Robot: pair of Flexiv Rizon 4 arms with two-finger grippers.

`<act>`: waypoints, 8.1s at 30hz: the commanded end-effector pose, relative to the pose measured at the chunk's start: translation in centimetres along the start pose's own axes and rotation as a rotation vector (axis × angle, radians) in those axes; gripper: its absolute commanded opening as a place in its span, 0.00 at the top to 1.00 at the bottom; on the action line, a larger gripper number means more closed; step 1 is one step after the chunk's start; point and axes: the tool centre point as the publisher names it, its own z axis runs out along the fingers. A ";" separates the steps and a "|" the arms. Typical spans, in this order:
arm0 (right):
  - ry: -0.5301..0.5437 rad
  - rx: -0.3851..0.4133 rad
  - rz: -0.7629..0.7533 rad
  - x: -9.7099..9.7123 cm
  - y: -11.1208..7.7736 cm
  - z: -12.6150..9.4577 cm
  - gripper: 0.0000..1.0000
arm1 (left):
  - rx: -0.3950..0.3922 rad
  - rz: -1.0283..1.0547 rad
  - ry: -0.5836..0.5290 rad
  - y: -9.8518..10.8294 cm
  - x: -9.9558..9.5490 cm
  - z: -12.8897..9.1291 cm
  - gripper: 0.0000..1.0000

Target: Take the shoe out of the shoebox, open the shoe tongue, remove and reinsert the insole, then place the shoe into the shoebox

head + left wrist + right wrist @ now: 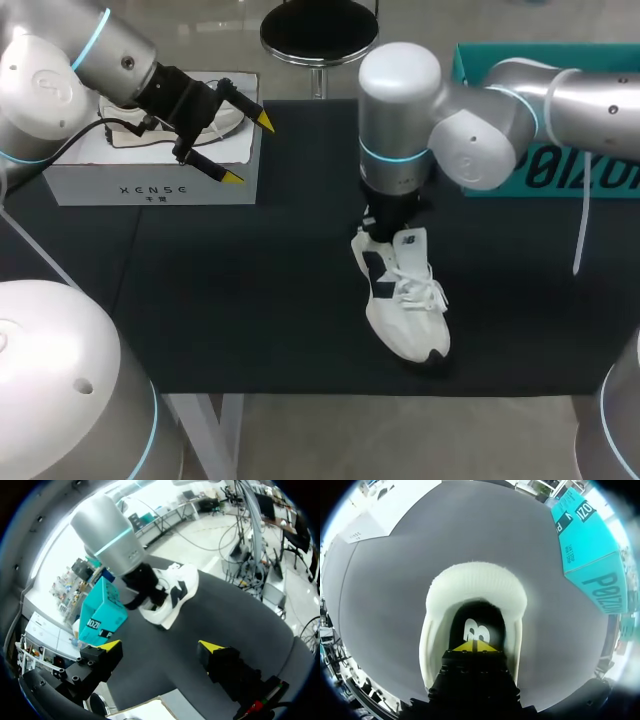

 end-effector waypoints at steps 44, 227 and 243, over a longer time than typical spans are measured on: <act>-0.025 0.020 -0.021 -0.5 -1.5 -4.1 1.00 | -0.003 0.001 0.003 0.0 -0.1 0.0 0.00; 0.095 0.036 -1.331 -2.0 3.3 -11.4 0.80 | -0.003 0.001 0.003 0.0 -0.1 0.0 0.00; 0.150 0.048 -1.367 -0.9 4.9 -9.3 0.60 | -0.003 0.001 0.003 0.0 -0.1 0.0 0.00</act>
